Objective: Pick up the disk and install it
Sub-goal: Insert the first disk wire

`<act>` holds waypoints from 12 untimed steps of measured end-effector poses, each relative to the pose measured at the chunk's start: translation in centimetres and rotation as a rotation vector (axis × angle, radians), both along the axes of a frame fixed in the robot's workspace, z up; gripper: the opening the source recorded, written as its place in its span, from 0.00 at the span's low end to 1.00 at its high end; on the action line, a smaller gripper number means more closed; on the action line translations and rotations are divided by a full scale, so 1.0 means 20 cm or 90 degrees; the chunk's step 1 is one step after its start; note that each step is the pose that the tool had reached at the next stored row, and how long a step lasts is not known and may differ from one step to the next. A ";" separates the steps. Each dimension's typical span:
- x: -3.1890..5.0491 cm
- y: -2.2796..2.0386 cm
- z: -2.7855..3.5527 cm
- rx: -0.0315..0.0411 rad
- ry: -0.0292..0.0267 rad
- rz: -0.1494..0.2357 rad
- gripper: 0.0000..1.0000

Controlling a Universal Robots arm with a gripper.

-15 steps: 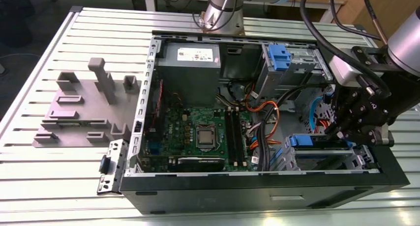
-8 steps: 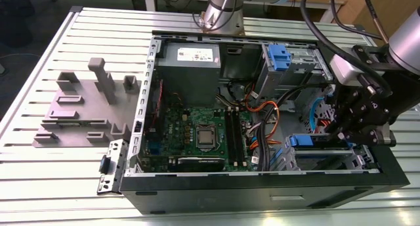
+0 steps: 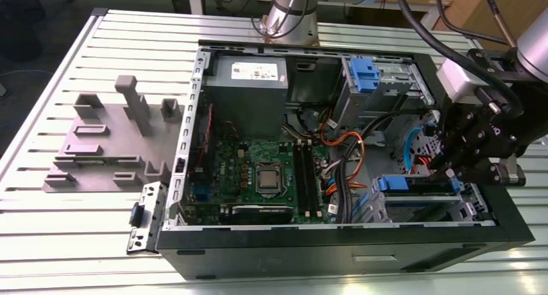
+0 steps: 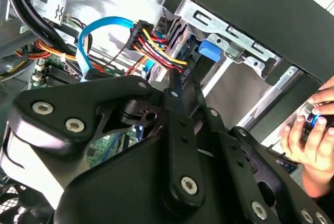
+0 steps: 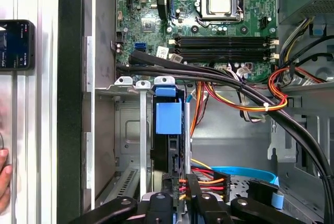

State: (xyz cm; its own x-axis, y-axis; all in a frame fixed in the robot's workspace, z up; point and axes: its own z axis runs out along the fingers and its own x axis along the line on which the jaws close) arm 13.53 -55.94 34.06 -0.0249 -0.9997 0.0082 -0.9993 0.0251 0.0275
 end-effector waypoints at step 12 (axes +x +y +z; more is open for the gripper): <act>0.000 0.000 0.001 -0.0002 0.0011 0.000 0.11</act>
State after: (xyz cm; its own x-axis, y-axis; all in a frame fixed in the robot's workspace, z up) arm 13.53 -55.94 34.08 -0.0248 -0.9997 0.0085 -0.9993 0.0251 0.0292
